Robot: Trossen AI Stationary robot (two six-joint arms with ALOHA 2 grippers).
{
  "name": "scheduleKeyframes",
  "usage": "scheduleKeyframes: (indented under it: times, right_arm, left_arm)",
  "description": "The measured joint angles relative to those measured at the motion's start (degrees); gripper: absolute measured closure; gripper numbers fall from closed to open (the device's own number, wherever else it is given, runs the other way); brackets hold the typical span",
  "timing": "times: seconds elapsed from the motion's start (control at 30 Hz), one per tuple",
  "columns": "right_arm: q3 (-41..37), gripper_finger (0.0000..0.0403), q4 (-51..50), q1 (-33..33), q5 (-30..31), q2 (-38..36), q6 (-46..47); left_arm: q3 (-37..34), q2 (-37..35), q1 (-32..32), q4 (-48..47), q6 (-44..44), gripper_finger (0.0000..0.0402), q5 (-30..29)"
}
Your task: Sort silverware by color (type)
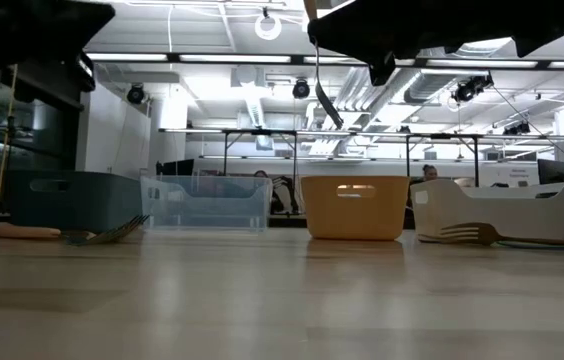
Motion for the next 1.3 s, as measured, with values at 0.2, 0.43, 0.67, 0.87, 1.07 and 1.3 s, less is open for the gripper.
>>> scheduleKeyframes:
  times: [0.2,0.43,0.67,0.87,1.07,1.3]
  right_arm:
    - [0.0,0.0377,0.6,-1.8,-0.1,0.0,-0.2]
    - [0.0,0.0377,2.5,-4.2,-3.2,0.0,1.7]
    - [0.0,0.0377,4.0,-5.1,-5.5,0.0,1.7]
    - [0.0,0.0377,3.9,-5.1,-5.6,0.0,1.8]
    - [0.0,0.0377,4.4,-5.0,-4.8,0.3,2.3]
    - [2.4,0.0377,7.2,-4.8,-4.3,7.6,3.3]
  left_arm:
    - [1.2,10.5,0.0,6.7,0.8,0.0386,-0.9]
    - [7.6,25.4,-0.1,9.3,5.7,0.0326,-1.6]
    - [14.8,38.0,-2.9,9.2,6.9,0.0250,-0.4]
    - [18.6,49.4,-4.4,16.5,10.7,0.0214,-1.5]
    - [21.6,63.5,-5.2,28.9,14.1,0.0209,-1.7]
    - [27.2,77.2,-5.2,35.5,14.3,0.0208,-1.7]
